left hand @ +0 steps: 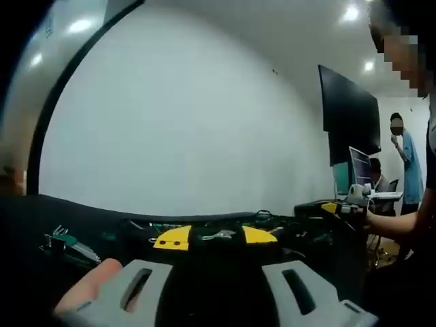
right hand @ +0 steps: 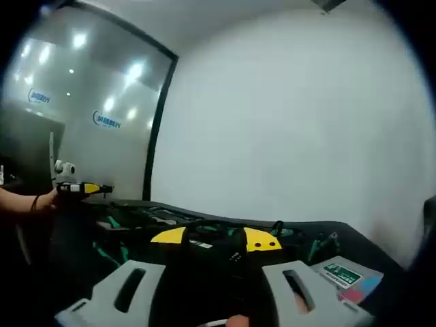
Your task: Pick up the tools and put them into their designated positions in the toolbox.
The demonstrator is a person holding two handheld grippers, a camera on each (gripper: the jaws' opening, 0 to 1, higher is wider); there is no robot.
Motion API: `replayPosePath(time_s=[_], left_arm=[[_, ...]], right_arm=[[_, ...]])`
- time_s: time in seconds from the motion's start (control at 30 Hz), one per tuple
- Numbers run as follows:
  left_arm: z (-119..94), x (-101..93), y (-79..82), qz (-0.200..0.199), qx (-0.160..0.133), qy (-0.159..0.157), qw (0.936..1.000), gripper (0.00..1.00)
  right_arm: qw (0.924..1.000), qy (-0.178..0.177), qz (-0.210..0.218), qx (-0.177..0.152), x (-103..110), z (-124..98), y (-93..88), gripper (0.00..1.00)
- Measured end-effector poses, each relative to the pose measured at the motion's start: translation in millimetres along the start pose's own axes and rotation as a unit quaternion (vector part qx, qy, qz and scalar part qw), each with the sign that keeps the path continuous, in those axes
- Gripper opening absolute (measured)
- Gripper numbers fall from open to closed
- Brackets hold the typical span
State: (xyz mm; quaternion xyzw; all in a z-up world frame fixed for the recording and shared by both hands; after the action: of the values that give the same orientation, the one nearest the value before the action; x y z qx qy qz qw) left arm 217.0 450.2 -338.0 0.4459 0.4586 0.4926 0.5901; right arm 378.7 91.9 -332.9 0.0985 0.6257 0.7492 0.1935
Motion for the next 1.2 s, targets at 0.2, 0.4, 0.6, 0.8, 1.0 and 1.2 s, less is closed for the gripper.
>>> replayPosePath(time_s=[0.2, 0.4, 0.6, 0.8, 1.0, 1.2], left_arm=[[0.4, 1.6, -0.5, 0.000, 0.001, 0.001, 1.0000, 0.28], [0.9, 2.0, -0.9, 0.002, 0.001, -0.001, 1.0000, 0.28], [1.2, 2.9, -0.7, 0.001, 0.000, -0.001, 1.0000, 0.28], [0.9, 1.9, -1.1, 0.001, 0.002, 0.000, 1.0000, 0.28], [1.2, -2.1, -3.4, 0.014, 0.007, 0.001, 0.9999, 0.28], [0.6, 0.0, -0.6, 0.002, 0.003, 0.001, 1.0000, 0.28]], right_arm=[[1.0000, 0.002, -0.001, 0.002, 1.2, 1.0, 0.0, 0.28], [1.0000, 0.001, -0.001, 0.000, 3.6, 0.6, 0.8, 0.28], [1.0000, 0.000, -0.002, 0.000, 2.8, 0.5, 0.7, 0.28], [1.0000, 0.001, -0.002, 0.001, 4.2, 0.7, 0.6, 0.28], [1.0000, 0.002, 0.005, -0.002, 4.3, 0.3, 1.5, 0.28], [0.9999, -0.003, 0.014, -0.003, 0.6, -0.3, 0.8, 0.28]])
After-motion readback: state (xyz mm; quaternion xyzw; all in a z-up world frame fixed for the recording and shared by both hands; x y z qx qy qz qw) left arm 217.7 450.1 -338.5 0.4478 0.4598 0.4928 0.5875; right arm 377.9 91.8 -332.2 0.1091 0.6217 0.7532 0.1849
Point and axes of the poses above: the point that each gripper's makers call its tool centre point, and the gripper's own axes: z roughly forward along the fingers, x roughly to its left, y roughly out of its top, the point moved 1 cm from there along -z, roughly backward along the fingers, and after that the axes turned 10 degrees about y, right-handed, at the moved point
